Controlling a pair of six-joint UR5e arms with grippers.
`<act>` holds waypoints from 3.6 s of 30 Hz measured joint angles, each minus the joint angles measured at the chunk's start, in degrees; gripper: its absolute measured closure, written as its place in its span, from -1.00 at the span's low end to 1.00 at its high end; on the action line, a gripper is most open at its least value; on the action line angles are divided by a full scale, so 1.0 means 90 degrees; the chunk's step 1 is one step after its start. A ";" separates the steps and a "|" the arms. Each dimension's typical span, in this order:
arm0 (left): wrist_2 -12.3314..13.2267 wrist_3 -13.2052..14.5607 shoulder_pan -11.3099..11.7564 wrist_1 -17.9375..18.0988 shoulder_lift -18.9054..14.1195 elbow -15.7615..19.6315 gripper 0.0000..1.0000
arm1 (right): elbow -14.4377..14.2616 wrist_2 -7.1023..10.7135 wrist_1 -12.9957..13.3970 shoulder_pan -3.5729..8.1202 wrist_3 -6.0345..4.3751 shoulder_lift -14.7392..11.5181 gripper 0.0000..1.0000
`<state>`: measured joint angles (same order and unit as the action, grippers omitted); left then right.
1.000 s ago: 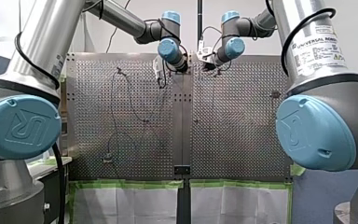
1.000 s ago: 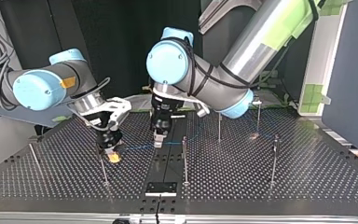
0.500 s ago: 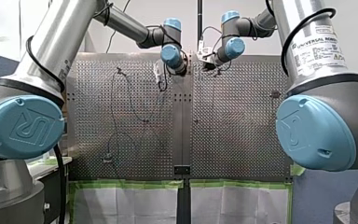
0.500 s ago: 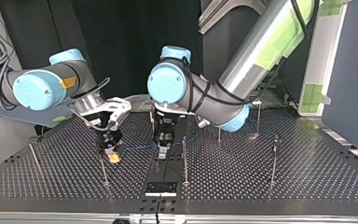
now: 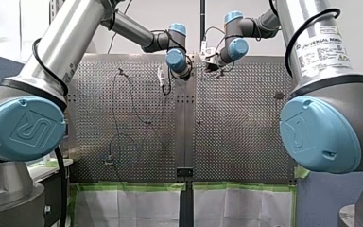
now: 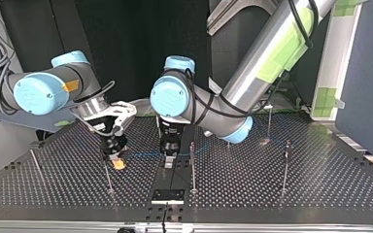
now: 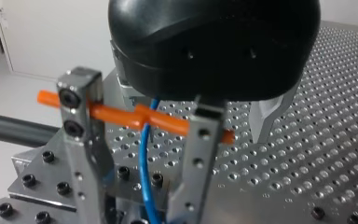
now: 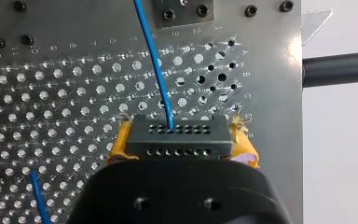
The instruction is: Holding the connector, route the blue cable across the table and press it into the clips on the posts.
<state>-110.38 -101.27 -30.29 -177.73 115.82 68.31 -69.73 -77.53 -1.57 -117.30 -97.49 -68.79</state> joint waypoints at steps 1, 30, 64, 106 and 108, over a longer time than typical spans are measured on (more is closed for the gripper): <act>-0.0040 0.0003 -0.0007 0.0001 0.0001 -0.0001 -1.00 | 0.0000 0.0000 0.0000 0.0000 0.0000 0.0000 1.00; -0.0996 0.0357 -0.0362 -0.0284 0.0000 0.0036 0.99 | -0.0121 -0.0007 0.0005 -0.0027 0.0018 0.0009 1.00; -0.0773 0.0170 -0.0555 0.1200 0.0056 0.1840 0.99 | -0.1529 -0.0038 0.0657 0.0003 0.0005 0.0050 1.00; 0.0216 0.0023 -0.0280 0.2834 0.0917 0.2603 0.99 | -0.2835 -0.0048 0.1635 0.0294 -0.0109 0.0571 1.00; 0.0281 0.0022 -0.0271 0.2838 0.0997 0.2551 0.99 | -0.2838 -0.0045 0.1683 0.0306 -0.0115 0.0641 1.00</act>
<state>-107.85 -101.07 -32.73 -152.18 124.79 91.27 -95.27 -77.93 13.58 -114.54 -98.52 -63.02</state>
